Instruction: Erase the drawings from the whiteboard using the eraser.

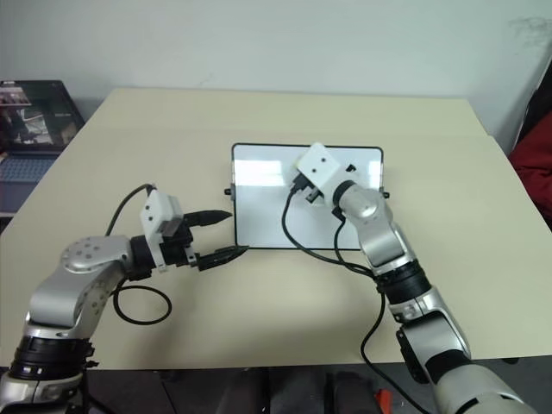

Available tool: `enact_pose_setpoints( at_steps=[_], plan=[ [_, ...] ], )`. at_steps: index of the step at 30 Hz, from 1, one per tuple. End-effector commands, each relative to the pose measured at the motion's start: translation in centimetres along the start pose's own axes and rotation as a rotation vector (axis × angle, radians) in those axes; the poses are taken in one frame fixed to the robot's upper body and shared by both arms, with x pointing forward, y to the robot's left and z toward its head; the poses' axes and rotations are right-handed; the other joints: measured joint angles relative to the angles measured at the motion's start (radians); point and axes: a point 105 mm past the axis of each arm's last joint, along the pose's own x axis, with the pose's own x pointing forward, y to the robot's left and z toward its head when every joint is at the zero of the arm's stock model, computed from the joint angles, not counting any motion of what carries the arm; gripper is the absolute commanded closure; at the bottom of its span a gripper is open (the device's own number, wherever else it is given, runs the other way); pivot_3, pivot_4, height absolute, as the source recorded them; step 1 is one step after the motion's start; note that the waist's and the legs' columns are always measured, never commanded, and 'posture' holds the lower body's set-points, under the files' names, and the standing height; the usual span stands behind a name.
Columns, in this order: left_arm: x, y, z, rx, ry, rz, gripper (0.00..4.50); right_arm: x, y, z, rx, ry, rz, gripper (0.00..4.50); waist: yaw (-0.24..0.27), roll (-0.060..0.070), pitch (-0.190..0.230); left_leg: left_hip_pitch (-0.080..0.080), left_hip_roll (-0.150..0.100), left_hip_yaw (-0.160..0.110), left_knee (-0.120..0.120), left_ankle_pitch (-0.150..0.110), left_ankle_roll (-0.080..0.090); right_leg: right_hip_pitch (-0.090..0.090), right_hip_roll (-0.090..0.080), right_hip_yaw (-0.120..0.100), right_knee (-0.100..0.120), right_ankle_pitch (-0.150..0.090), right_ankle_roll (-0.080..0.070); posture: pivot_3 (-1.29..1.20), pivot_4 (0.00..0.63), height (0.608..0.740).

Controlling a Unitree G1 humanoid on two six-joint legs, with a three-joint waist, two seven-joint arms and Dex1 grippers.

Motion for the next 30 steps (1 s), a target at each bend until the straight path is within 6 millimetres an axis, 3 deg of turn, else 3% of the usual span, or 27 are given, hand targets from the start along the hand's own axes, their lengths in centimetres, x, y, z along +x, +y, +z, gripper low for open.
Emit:
enact_pose_setpoints(
  at_steps=[1,9,16,20,23,30],
  plan=[
    [-0.3,-0.1,1.0,0.037,-0.023,0.007,0.00,-0.6,2.5,-1.8,-0.001,0.042,0.074,3.24,0.000,0.000,0.000,0.000,0.000,0.000,0.000,0.000,0.000,0.000,0.000,0.000,0.000,0.000,0.000,0.00,0.150,0.740],
    [-0.2,-0.3,0.9,0.035,-0.021,-0.002,0.00,-1.5,4.7,-2.7,-0.029,0.079,0.149,3.24,-0.001,0.000,0.000,0.003,0.000,-0.002,0.002,0.000,0.000,0.003,0.000,-0.002,0.003,0.000,0.000,0.00,0.150,0.740],
    [-0.1,-0.5,1.0,0.037,-0.034,-0.009,0.00,-3.6,1.3,2.1,-0.012,-0.073,0.061,3.24,0.002,0.000,0.000,0.000,0.000,-0.002,0.002,0.000,0.000,0.001,0.000,-0.002,0.002,0.000,0.000,0.00,0.150,0.740],
    [0.2,-1.1,1.9,0.053,-0.085,-0.040,0.00,-6.4,-0.4,1.3,-0.011,-0.065,-0.005,3.24,0.007,0.000,0.000,0.000,0.000,-0.002,0.001,0.000,0.000,0.002,0.000,-0.002,-0.001,0.000,0.000,0.00,0.150,0.740],
    [0.5,-1.5,2.5,0.071,-0.105,-0.061,0.00,-8.2,-0.5,0.8,0.013,-0.069,-0.022,3.24,0.006,0.000,0.000,0.000,-0.001,-0.002,0.001,0.000,0.000,0.002,0.000,-0.002,-0.002,0.000,0.001,0.00,0.150,0.740],
    [1.7,-2.9,3.9,0.116,-0.129,-0.150,0.00,-12.0,-1.6,-2.5,0.064,0.060,-0.140,3.24,0.003,0.000,0.000,0.000,-0.001,-0.002,0.001,0.000,0.000,0.002,0.000,-0.001,0.000,0.000,0.001,0.00,0.150,0.740]
  ],
)
